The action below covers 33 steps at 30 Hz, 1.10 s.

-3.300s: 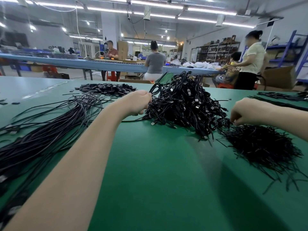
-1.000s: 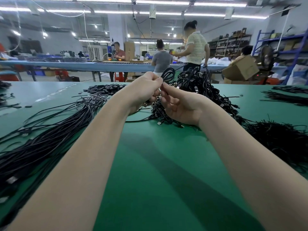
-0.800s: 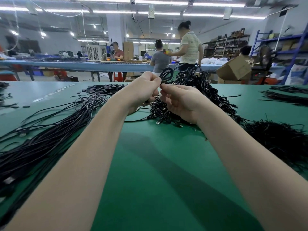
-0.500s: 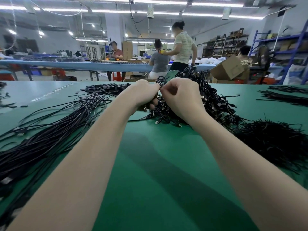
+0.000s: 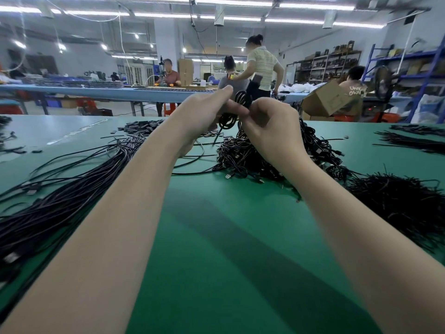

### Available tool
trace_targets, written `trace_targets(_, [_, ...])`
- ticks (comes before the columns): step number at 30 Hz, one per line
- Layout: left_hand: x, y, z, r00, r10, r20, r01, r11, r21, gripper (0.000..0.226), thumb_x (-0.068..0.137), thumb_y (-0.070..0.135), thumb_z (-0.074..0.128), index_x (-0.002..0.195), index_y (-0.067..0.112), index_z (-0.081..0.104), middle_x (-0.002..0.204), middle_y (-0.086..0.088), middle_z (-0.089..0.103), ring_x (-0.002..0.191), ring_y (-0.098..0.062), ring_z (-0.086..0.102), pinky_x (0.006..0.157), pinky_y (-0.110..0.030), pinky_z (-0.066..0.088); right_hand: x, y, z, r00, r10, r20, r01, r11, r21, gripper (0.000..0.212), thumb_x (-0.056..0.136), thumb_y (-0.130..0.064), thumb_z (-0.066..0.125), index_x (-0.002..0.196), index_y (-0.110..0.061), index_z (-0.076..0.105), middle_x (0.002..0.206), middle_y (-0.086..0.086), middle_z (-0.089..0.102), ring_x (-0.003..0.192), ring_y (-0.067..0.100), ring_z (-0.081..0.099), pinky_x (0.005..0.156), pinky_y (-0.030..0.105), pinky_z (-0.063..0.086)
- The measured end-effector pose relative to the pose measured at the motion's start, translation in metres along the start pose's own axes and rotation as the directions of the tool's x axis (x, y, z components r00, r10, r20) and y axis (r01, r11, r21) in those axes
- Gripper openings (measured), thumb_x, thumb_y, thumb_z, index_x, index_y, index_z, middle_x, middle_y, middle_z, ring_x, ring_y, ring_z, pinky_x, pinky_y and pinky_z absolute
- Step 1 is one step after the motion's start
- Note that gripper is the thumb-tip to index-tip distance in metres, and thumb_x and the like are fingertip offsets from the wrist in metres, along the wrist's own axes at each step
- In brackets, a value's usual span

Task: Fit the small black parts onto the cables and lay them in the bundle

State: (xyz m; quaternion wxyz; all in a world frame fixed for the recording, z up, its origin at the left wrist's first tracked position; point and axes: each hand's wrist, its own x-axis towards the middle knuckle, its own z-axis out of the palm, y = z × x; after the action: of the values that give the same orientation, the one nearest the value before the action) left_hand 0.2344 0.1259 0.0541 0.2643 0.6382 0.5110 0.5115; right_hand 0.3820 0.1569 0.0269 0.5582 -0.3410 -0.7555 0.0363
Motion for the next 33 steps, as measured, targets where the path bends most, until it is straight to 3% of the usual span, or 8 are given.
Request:
trace_targets(8, [-0.006, 0.000, 0.002, 0.991, -0.119, 0.063, 0.120, 0.993, -0.011, 0.019, 0.091, 0.027, 0.059, 0.099, 0.018, 0.074, 0.080, 0.002, 0.065, 0.046, -0.008, 0.039, 0.048, -0.018, 0.043, -0.005, 0.003, 0.005, 0.994, 0.076, 0.084, -0.059, 0.980, -0.188, 0.017, 0.089, -0.020, 0.060, 0.090, -0.018, 0.076, 0.075, -0.002, 0.065, 0.071, 0.018, 0.058, 0.061, 0.027, 0.041])
trace_targets(11, [-0.005, -0.002, 0.000, 0.982, -0.178, 0.070, 0.183, 0.980, -0.077, 0.025, 0.092, 0.003, 0.047, 0.103, 0.009, 0.069, 0.057, 0.003, 0.044, 0.044, -0.009, 0.034, 0.042, -0.018, 0.040, -0.007, 0.002, 0.007, 0.992, 0.069, 0.109, -0.044, 0.975, -0.217, 0.017, 0.091, -0.021, 0.059, 0.090, -0.020, 0.076, 0.082, 0.004, 0.071, 0.076, 0.024, 0.064, 0.070, 0.035, 0.053])
trace_targets(14, [-0.005, -0.004, -0.006, 0.981, -0.185, 0.050, 0.187, 0.982, -0.032, 0.030, 0.084, -0.005, 0.054, 0.094, 0.016, 0.073, 0.055, 0.002, 0.060, 0.047, -0.008, 0.052, 0.050, -0.018, 0.049, -0.009, 0.000, 0.008, 0.994, 0.024, 0.103, -0.002, 0.979, -0.205, 0.016, 0.090, -0.018, 0.058, 0.088, -0.016, 0.075, 0.083, 0.007, 0.069, 0.076, 0.028, 0.063, 0.070, 0.039, 0.053])
trace_targets(19, [-0.005, -0.009, -0.014, 0.990, -0.135, 0.052, 0.133, 0.991, 0.026, 0.021, 0.073, 0.004, 0.079, 0.082, 0.022, 0.076, 0.077, 0.000, 0.075, 0.069, -0.007, 0.066, 0.063, -0.021, 0.054, -0.010, -0.002, 0.010, 0.998, -0.057, 0.039, 0.063, 0.983, -0.175, 0.018, 0.091, -0.017, 0.058, 0.098, -0.014, 0.074, 0.092, 0.005, 0.070, 0.083, 0.023, 0.061, 0.068, 0.032, 0.047])
trace_targets(21, [-0.005, -0.010, -0.014, 0.996, -0.092, 0.005, 0.090, 0.990, 0.110, 0.008, 0.074, 0.026, 0.082, 0.079, 0.023, 0.076, 0.077, 0.000, 0.074, 0.070, -0.008, 0.065, 0.065, -0.024, 0.050, -0.010, -0.002, 0.010, 0.997, -0.070, 0.032, 0.075, 0.981, -0.180, 0.017, 0.092, -0.017, 0.057, 0.096, -0.012, 0.073, 0.089, 0.006, 0.068, 0.081, 0.023, 0.059, 0.066, 0.032, 0.046])
trace_targets(24, [-0.002, -0.010, -0.012, 0.993, -0.106, -0.050, 0.114, 0.969, 0.218, 0.026, 0.079, 0.051, 0.072, 0.084, 0.025, 0.071, 0.087, -0.002, 0.071, 0.078, -0.013, 0.064, 0.067, -0.027, 0.053, -0.011, -0.004, 0.011, 0.994, -0.112, -0.008, 0.110, 0.982, -0.156, 0.015, 0.092, -0.015, 0.058, 0.094, -0.009, 0.072, 0.090, 0.007, 0.069, 0.083, 0.022, 0.060, 0.070, 0.034, 0.046])
trace_targets(29, [-0.002, 0.001, -0.002, 0.940, -0.339, 0.031, 0.341, 0.937, -0.072, 0.027, 0.087, 0.034, 0.068, 0.096, 0.008, 0.065, 0.076, -0.005, 0.073, 0.065, -0.013, 0.069, 0.051, -0.020, 0.050, -0.015, -0.003, 0.009, 0.978, -0.206, -0.020, 0.196, 0.955, -0.221, 0.018, 0.093, -0.012, 0.054, 0.093, -0.003, 0.069, 0.089, 0.012, 0.067, 0.082, 0.031, 0.059, 0.074, 0.040, 0.045])
trace_targets(33, [-0.005, 0.005, -0.002, 0.939, -0.342, 0.022, 0.337, 0.909, -0.244, 0.006, 0.091, 0.012, 0.062, 0.094, 0.012, 0.057, 0.053, -0.003, 0.065, 0.043, -0.009, 0.059, 0.040, -0.016, 0.043, -0.017, -0.002, 0.010, 0.964, -0.267, 0.014, 0.259, 0.920, -0.295, 0.021, 0.094, -0.011, 0.049, 0.092, -0.002, 0.067, 0.089, 0.013, 0.066, 0.080, 0.035, 0.058, 0.074, 0.039, 0.040])
